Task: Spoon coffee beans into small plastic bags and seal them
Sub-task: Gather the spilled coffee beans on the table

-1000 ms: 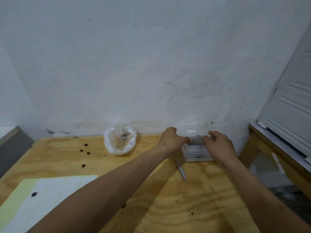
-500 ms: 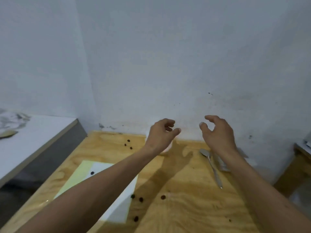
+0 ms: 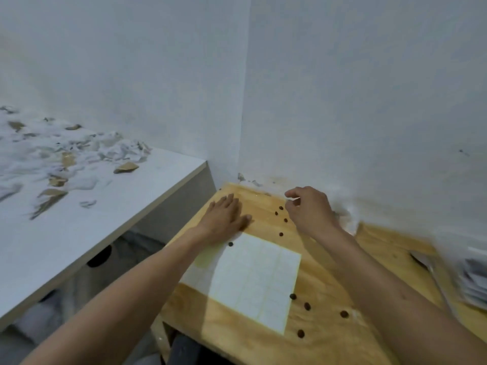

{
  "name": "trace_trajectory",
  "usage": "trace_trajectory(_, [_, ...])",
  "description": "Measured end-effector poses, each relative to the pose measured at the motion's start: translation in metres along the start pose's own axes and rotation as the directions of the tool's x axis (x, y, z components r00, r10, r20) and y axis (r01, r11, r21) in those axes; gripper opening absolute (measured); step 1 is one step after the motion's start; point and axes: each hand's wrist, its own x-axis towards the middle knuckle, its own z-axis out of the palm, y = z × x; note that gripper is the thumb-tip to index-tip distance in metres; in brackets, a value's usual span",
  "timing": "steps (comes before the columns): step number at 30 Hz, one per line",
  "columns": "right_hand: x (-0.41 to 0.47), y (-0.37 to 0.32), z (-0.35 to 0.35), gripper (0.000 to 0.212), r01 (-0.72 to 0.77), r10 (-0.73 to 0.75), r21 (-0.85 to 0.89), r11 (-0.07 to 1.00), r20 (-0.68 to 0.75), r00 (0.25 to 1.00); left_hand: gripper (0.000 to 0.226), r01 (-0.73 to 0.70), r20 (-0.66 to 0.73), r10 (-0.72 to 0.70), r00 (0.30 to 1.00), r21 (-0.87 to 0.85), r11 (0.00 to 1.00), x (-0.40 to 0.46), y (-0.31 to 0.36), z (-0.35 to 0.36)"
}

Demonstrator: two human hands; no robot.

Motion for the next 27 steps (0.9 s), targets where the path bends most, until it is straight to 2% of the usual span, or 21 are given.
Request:
trace_trajectory(3, [0.020,0.003,0.020,0.041,-0.060,0.076,-0.117,0.991,0.130,0.989,0.081,-0.009,0.038,0.006,0.999,0.071,0.997,0.008,-0.006,0.016])
trace_trajectory(6, [0.037,0.009,0.035,0.048,-0.042,0.087,-0.229,0.973,0.191,0.978,0.082,-0.018,0.035,0.015,0.999,0.080,0.997,0.013,-0.011,0.021])
trace_trajectory(10, [0.052,0.014,0.047,0.039,-0.004,0.067,-0.273,0.962,0.221,0.973,0.082,-0.023,0.036,0.020,0.999,0.093,0.995,0.014,-0.013,0.023])
trace_trajectory(16, [0.056,0.016,0.049,0.030,0.002,0.030,-0.207,0.978,0.151,0.988,0.081,-0.027,0.027,0.024,0.999,0.102,0.994,0.013,-0.014,0.023])
trace_trajectory(18, [0.056,0.016,0.046,0.024,-0.117,0.118,-0.018,0.993,0.114,0.986,0.082,-0.028,0.027,0.025,0.999,0.105,0.994,0.014,-0.014,0.024])
trace_trajectory(19, [0.058,0.016,0.042,0.020,-0.231,0.215,0.163,0.959,0.109,0.971,0.082,-0.027,0.026,0.024,0.999,0.107,0.994,0.014,-0.014,0.024])
trace_trajectory(20, [0.062,0.015,0.038,0.018,-0.357,0.326,0.376,0.855,0.145,0.934,0.082,-0.027,0.022,0.024,0.999,0.110,0.994,0.014,-0.014,0.024])
trace_trajectory(22, [0.071,0.013,0.025,0.019,-0.518,0.454,0.708,0.481,0.304,0.838,0.081,-0.029,0.017,0.028,0.999,0.114,0.993,0.014,-0.014,0.024])
trace_trajectory(23, [0.076,0.015,0.019,0.026,-0.543,0.483,0.772,0.331,0.356,0.800,0.081,-0.033,0.014,0.032,0.999,0.116,0.993,0.014,-0.015,0.024])
trace_trajectory(24, [0.080,0.019,0.013,0.031,-0.558,0.509,0.788,0.260,0.379,0.773,0.081,-0.037,0.011,0.036,0.999,0.117,0.992,0.013,-0.014,0.024])
trace_trajectory(25, [0.082,0.023,0.009,0.033,-0.578,0.532,0.771,0.267,0.382,0.755,0.081,-0.038,0.008,0.037,0.999,0.117,0.992,0.013,-0.014,0.024])
trace_trajectory(27, [0.082,0.034,0.004,0.031,-0.614,0.559,0.664,0.427,0.339,0.756,0.081,-0.036,0.008,0.035,0.999,0.116,0.993,0.013,-0.013,0.023])
